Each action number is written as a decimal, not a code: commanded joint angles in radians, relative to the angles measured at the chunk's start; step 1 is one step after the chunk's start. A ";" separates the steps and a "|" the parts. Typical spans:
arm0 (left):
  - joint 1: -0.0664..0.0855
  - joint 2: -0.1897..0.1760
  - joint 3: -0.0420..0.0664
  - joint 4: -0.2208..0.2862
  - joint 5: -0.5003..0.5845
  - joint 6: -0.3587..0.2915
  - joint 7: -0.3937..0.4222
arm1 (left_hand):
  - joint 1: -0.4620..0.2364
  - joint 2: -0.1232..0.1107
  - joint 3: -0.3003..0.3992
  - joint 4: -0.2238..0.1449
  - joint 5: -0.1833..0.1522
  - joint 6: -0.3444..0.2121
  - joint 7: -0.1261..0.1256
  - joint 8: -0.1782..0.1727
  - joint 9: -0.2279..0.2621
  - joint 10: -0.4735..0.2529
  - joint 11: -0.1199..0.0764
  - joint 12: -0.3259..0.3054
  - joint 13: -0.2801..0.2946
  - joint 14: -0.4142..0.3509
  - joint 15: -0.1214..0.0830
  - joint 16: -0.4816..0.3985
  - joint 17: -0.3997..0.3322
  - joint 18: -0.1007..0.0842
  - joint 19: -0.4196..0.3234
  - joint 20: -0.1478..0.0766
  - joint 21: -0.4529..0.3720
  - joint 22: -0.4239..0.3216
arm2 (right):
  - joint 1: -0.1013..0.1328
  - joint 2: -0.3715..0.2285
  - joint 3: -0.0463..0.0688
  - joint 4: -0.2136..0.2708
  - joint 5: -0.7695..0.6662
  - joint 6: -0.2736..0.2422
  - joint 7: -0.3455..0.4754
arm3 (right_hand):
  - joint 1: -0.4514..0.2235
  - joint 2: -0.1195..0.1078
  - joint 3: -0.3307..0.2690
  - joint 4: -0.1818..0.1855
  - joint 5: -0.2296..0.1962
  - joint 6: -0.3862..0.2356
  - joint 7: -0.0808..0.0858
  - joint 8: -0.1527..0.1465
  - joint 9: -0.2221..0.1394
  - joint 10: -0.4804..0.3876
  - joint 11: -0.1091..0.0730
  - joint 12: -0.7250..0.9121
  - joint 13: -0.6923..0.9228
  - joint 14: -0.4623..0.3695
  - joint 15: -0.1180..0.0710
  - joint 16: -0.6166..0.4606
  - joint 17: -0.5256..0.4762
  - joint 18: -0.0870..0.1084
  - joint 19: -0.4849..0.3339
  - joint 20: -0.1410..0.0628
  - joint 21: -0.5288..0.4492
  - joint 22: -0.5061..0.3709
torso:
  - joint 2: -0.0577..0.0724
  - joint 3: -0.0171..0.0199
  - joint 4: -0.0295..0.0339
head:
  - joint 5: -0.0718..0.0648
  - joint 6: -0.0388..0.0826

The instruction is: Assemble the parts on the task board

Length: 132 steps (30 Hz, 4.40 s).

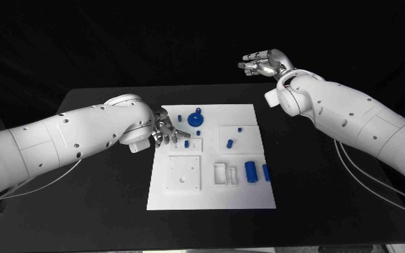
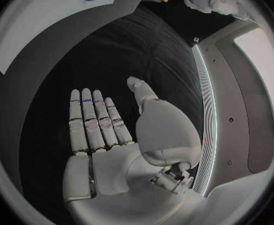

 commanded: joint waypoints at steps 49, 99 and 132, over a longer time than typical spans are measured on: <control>0.068 0.226 0.022 -0.508 -0.013 0.061 0.178 | -0.009 0.091 -0.010 -0.093 0.145 -0.293 0.001 0.416 0.188 -0.136 0.000 0.215 0.048 -0.088 -0.006 0.185 -0.055 -0.038 0.054 -0.018 -0.137 0.206 | 0.000 -0.021 0.001 0.067 0.017 -0.020 0.026 | -0.016 0.001 0.029 -0.006 0.010 0.022 -0.006 -0.001 0.000 0.007 -0.004 -0.007 -0.002 0.005 -0.001 -0.001 -0.001 -0.006 -0.010 -0.005 0.003 -0.001 | 0.036 0.0003 -0.0140 | 0.060 0.080; 0.020 0.292 0.008 -0.583 -0.097 0.172 0.196 | -0.045 0.078 0.001 -0.017 0.120 -0.342 0.033 0.372 0.032 -0.205 0.026 0.239 0.013 -0.148 0.017 0.208 -0.104 -0.035 0.029 0.002 -0.171 0.205 | 0.001 -0.014 0.001 0.085 -0.024 -0.012 0.023 | -0.011 -0.007 0.018 0.003 0.023 -0.003 -0.002 -0.002 -0.001 -0.007 0.001 -0.006 -0.001 -0.006 0.002 0.000 -0.001 -0.008 -0.024 -0.002 0.002 -0.001 | 0.042 0.0013 -0.0175 | 0.065 0.048; 0.004 0.318 0.009 -0.623 -0.065 0.173 0.188 | -0.024 0.256 -0.094 -0.205 0.139 -0.358 0.036 0.384 -0.018 -0.214 0.028 0.248 0.009 -0.150 0.019 0.212 -0.111 -0.033 0.032 0.004 -0.178 0.205 | 0.001 0.005 0.001 0.082 -0.023 -0.011 0.024 | -0.006 0.000 0.014 0.007 0.032 -0.005 -0.003 -0.002 -0.001 -0.007 0.001 -0.007 -0.002 -0.006 0.001 0.001 -0.001 -0.007 -0.023 -0.002 0.003 -0.001 | 0.045 0.0010 -0.0178 | 0.067 0.043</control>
